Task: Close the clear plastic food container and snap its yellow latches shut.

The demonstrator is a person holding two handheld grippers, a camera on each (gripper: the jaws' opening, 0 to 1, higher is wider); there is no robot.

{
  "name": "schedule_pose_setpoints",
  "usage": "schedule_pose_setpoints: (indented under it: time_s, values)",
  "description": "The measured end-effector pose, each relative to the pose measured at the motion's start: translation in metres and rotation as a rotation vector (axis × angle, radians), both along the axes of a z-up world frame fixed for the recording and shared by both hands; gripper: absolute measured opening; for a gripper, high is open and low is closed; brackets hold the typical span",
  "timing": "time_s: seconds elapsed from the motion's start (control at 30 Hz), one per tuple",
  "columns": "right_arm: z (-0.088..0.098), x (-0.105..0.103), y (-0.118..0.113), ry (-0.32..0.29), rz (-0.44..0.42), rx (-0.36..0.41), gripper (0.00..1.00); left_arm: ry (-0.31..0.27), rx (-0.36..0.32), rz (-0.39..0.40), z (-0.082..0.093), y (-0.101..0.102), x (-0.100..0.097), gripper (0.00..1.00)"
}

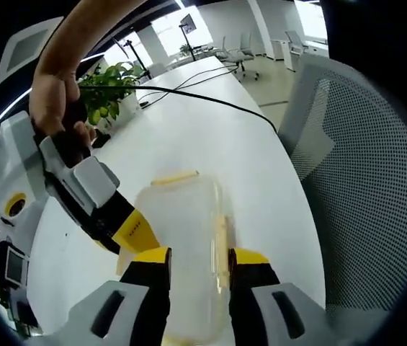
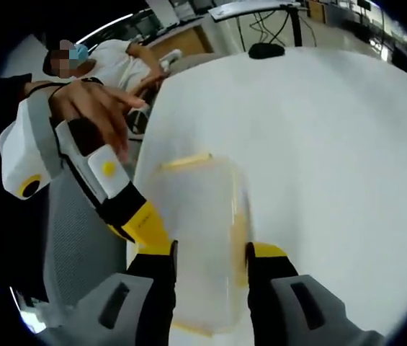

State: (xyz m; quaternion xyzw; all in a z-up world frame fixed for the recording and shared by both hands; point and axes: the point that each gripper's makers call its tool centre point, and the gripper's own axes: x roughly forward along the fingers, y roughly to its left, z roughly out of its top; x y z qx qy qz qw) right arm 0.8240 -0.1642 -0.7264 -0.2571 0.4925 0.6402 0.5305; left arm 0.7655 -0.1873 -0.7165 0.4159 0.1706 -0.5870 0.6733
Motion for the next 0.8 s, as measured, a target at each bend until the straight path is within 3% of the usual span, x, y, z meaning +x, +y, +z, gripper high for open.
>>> schedule_pose_setpoints:
  time_s: [0.43,0.8]
  values:
    - [0.002,0.000,-0.001,-0.040,-0.028,0.026,0.36,0.019,-0.008,0.037,0.004,-0.001,0.000,0.25]
    - [0.017,0.010,-0.007,-0.144,-0.080,0.086,0.39,0.055,-0.064,0.083,0.018,0.003,-0.004,0.34]
